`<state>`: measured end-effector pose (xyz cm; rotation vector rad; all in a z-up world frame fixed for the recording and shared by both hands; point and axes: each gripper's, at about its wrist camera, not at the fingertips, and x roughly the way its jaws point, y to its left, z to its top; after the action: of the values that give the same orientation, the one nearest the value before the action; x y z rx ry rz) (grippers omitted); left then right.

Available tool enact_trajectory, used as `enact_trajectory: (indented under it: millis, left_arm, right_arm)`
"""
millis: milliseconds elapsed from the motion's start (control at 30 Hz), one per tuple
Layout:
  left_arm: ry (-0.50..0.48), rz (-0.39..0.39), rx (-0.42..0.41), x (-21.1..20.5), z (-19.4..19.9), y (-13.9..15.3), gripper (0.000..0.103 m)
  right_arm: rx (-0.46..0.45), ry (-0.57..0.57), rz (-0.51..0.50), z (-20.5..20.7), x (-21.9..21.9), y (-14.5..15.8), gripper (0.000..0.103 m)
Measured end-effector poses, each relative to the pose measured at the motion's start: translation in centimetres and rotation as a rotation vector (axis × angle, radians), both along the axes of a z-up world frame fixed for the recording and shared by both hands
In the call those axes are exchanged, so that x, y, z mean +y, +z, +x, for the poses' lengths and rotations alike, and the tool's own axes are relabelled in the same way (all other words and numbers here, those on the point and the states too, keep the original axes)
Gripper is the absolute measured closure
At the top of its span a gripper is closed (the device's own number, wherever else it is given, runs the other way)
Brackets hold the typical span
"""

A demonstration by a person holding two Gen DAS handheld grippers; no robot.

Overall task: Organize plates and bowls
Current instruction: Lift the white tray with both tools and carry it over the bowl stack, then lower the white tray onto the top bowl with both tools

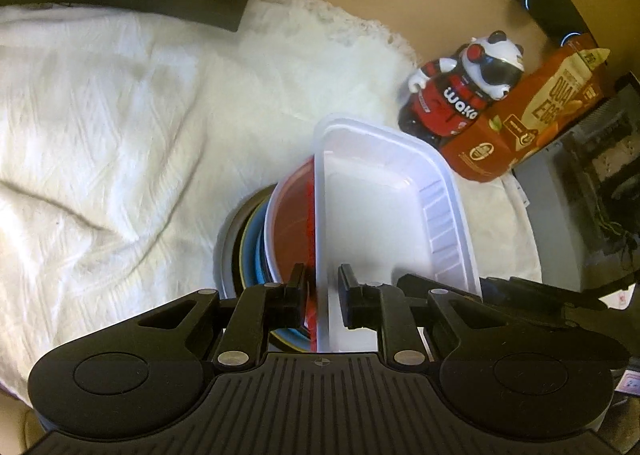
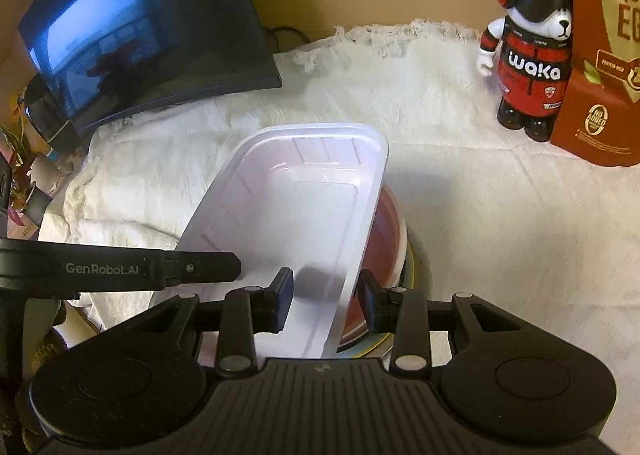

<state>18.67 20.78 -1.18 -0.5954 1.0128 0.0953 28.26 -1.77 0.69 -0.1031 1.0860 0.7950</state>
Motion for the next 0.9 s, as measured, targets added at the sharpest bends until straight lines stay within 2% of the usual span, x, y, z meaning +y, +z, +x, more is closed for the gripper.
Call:
enact_trajectory:
  millis: [433,567,667,900]
  left_arm:
    - [0.043,-0.012,-0.01,1.2,1.1,1.3,0.084]
    - [0.035,-0.021,-0.032,1.2,1.3,2.3,0.084]
    - [0.02,-0.023,-0.058,1.1,1.5,3.1,0.084]
    - [0.0,-0.023,0.003,0.7,2.1,0.9,0.084]
  right_arm:
    - [-0.034,0.005,0.026,1.5,0.9,1.3,0.065]
    - [-0.071,-0.01,0.041,1.7,0.8,2.3,0.065]
    - [-0.064,-0.022,0.048,2.3,0.5,2.5,0.065]
    - [-0.022,-0.021,0.0,2.3,0.9,0.7,0.065]
